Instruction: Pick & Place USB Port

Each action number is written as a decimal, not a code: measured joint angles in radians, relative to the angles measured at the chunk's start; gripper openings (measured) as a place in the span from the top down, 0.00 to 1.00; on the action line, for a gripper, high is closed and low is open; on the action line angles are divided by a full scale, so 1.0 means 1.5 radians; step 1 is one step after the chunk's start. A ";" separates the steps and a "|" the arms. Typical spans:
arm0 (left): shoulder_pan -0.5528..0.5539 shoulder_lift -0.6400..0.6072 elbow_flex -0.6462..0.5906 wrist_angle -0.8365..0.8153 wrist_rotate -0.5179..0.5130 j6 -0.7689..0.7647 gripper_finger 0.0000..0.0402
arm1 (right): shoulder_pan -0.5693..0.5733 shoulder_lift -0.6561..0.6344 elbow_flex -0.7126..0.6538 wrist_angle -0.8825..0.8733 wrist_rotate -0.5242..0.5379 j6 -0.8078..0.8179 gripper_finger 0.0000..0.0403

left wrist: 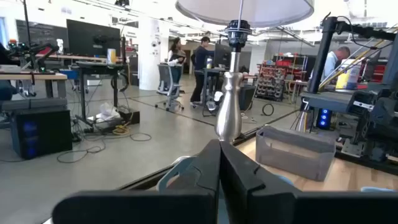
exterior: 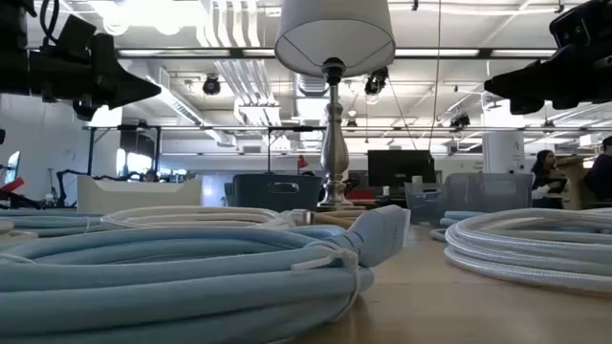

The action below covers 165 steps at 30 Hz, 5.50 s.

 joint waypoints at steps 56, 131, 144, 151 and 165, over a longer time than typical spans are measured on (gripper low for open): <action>0.000 0.000 0.000 0.000 0.000 0.000 0.97 | 0.000 0.000 0.000 0.000 0.000 0.000 0.79; 0.000 0.000 0.000 0.000 0.000 0.000 0.97 | 0.000 0.000 0.000 0.000 0.000 0.000 0.80; 0.000 0.000 0.000 0.000 0.000 0.000 0.97 | 0.000 0.000 0.000 0.000 0.000 0.000 0.81; 0.000 0.000 0.000 0.000 0.000 0.000 0.97 | 0.000 0.000 0.000 0.000 0.000 0.000 0.83; 0.000 0.000 0.000 0.000 0.000 0.000 0.97 | 0.000 0.000 0.000 0.000 0.000 0.000 0.79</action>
